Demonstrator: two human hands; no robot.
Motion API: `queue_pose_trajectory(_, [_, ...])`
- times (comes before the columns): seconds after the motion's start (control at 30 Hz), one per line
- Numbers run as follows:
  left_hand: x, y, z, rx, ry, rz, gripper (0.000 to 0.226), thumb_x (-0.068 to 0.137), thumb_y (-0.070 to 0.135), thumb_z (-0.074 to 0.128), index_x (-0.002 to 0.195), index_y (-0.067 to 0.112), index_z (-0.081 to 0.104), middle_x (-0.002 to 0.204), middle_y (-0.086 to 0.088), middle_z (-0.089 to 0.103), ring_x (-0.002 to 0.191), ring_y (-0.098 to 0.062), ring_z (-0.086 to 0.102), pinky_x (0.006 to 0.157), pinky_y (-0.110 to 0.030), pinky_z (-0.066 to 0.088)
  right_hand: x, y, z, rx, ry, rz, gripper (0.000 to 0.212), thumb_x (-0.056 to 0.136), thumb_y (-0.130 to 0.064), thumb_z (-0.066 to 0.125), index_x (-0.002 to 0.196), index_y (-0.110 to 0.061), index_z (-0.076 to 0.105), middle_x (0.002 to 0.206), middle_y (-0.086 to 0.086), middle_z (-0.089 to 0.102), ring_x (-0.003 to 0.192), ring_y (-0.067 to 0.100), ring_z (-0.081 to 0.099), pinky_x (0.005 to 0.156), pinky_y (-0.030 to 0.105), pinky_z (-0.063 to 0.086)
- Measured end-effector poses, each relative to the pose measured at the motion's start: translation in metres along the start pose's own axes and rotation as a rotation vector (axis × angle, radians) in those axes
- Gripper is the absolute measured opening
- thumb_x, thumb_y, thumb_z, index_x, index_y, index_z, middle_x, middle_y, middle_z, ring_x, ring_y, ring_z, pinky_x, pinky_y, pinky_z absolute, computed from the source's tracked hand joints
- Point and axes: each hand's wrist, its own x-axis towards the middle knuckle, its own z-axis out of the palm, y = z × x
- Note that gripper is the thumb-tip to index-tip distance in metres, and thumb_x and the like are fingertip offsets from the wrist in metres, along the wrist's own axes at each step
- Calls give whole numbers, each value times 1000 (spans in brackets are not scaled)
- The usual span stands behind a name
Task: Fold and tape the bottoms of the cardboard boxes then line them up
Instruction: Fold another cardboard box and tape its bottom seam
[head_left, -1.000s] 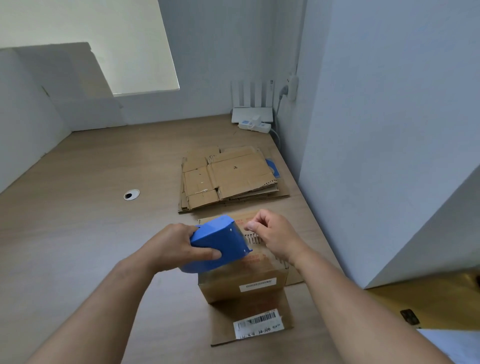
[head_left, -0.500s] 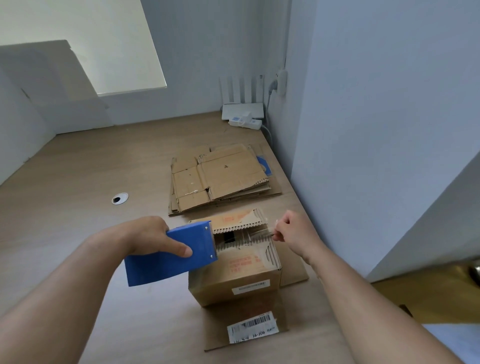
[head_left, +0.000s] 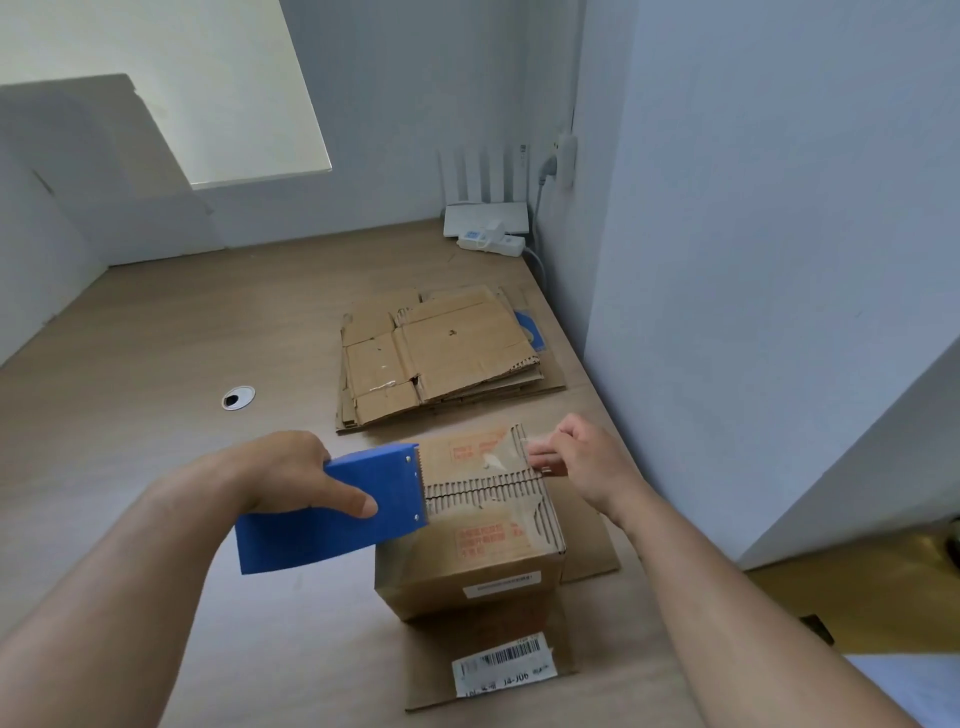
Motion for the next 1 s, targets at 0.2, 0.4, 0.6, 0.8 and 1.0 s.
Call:
queue_pose_trajectory(0.2, [13, 16, -15, 53, -5, -55, 52, 68, 65, 70, 92, 20, 63, 91, 2, 63, 85, -15, 59, 72, -29, 41, -6, 9, 2, 0, 35, -12, 17, 96, -18, 47, 84, -7, 50, 99, -1, 71, 94, 12, 67, 85, 37, 55])
queue_pose_trajectory(0.4, [28, 27, -24, 165, -183, -108, 62, 58, 72, 72, 98, 26, 61, 101, 4, 64, 94, -17, 62, 88, -33, 47, -22, 19, 1, 444, 92, 109, 14, 94, -8, 52, 80, -3, 54, 82, 18, 71, 71, 25, 69, 74, 34, 57])
queue_pose_trajectory(0.6, [32, 29, -25, 193, -230, -96, 72, 46, 75, 72, 98, 26, 60, 101, 3, 65, 94, -17, 63, 88, -33, 47, -25, 23, 5, 386, 149, 206, 13, 93, -10, 53, 81, -6, 54, 63, 5, 58, 49, 12, 49, 53, 23, 45])
queue_pose_trajectory(0.8, [33, 32, -23, 214, -238, -72, 59, 61, 70, 72, 97, 25, 59, 101, 3, 64, 94, -18, 62, 91, -35, 48, -25, 28, 5, 65, 170, 203, 16, 95, -12, 50, 80, -9, 53, 74, 6, 60, 60, 15, 54, 68, 32, 55])
queue_pose_trajectory(1.0, [33, 35, -22, 214, -254, -62, 55, 64, 68, 70, 96, 25, 59, 101, 3, 63, 95, -18, 62, 92, -35, 48, -15, 39, 8, -97, 183, 127, 19, 97, -19, 50, 78, -15, 49, 83, 5, 61, 75, 18, 58, 79, 39, 56])
